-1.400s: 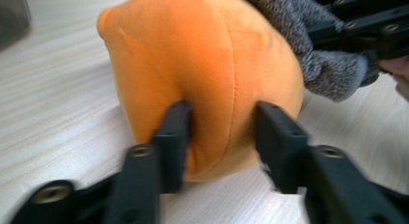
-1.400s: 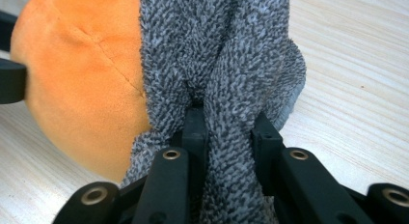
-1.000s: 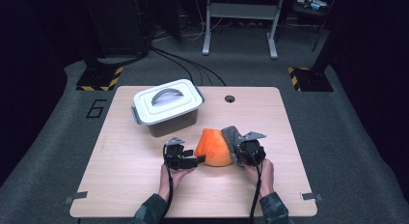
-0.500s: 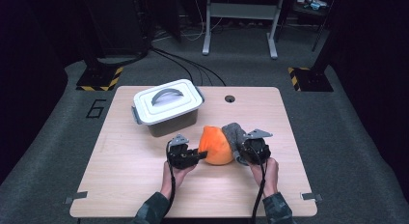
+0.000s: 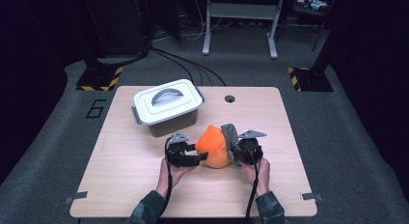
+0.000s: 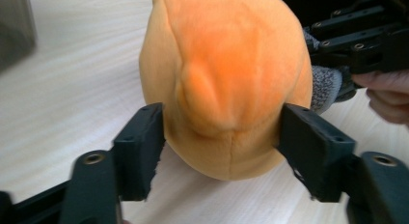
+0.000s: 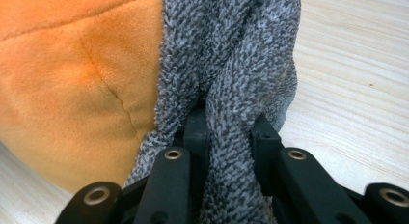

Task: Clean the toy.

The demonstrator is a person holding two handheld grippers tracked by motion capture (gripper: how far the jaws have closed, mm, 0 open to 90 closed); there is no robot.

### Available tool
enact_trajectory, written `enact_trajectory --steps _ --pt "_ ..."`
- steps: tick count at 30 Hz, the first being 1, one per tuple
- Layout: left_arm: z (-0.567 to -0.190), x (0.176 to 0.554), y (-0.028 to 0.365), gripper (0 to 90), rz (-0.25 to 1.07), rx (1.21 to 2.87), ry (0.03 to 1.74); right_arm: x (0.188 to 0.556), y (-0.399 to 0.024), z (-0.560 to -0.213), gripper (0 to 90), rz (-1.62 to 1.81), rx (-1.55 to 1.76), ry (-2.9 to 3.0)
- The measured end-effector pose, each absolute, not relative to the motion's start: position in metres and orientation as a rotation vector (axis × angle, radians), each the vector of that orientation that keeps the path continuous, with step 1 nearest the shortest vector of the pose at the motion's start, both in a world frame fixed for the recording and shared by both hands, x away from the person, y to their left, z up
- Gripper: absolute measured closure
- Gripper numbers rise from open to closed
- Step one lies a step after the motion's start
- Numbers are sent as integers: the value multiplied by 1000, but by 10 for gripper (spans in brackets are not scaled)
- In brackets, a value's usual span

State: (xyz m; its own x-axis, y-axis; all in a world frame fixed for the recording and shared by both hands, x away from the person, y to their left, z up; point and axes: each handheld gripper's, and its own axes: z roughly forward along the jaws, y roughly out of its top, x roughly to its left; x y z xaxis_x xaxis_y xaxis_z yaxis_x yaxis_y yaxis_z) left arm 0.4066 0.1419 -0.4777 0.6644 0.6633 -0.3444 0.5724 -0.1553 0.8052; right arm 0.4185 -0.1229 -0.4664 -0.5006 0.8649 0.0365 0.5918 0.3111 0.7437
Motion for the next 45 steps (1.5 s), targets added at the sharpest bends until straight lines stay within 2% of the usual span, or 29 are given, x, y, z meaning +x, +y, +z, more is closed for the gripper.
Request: enact_trajectory --steps 3,5,10,13,16,23,30,33,39,41,43,45 --pt "-492 404 139 283 34 1765 1015 416 -123 -468 744 1005 1306 2213" --pt "-498 403 135 285 30 1746 1004 415 -124 -469 745 1010 1302 2210" --pt "-492 402 134 581 92 1753 966 413 -127 -468 745 1031 1315 2208" --pt "-482 402 139 649 128 1778 931 411 -129 -463 744 1044 1300 2225" --pt "-468 404 143 660 156 1859 895 412 -133 -462 743 1037 1297 2232" --pt "-443 411 137 659 186 2075 774 409 -142 -433 737 1140 1284 2172" --pt "-445 410 118 658 204 2100 727 403 -116 -394 733 1191 1137 2231" --pt "-447 408 116 658 213 2111 719 410 -104 -402 733 1084 1104 2301" --pt "-454 405 120 656 189 2065 731 427 -121 -426 738 1030 1211 2300" --pt "-456 404 121 613 214 2039 748 430 -126 -434 739 1026 1253 2294" --pt "-458 401 123 468 263 2000 793 430 -128 -439 740 1027 1269 2296" --pt "-467 392 123 381 314 1940 838 430 -128 -444 741 1036 1271 2285"
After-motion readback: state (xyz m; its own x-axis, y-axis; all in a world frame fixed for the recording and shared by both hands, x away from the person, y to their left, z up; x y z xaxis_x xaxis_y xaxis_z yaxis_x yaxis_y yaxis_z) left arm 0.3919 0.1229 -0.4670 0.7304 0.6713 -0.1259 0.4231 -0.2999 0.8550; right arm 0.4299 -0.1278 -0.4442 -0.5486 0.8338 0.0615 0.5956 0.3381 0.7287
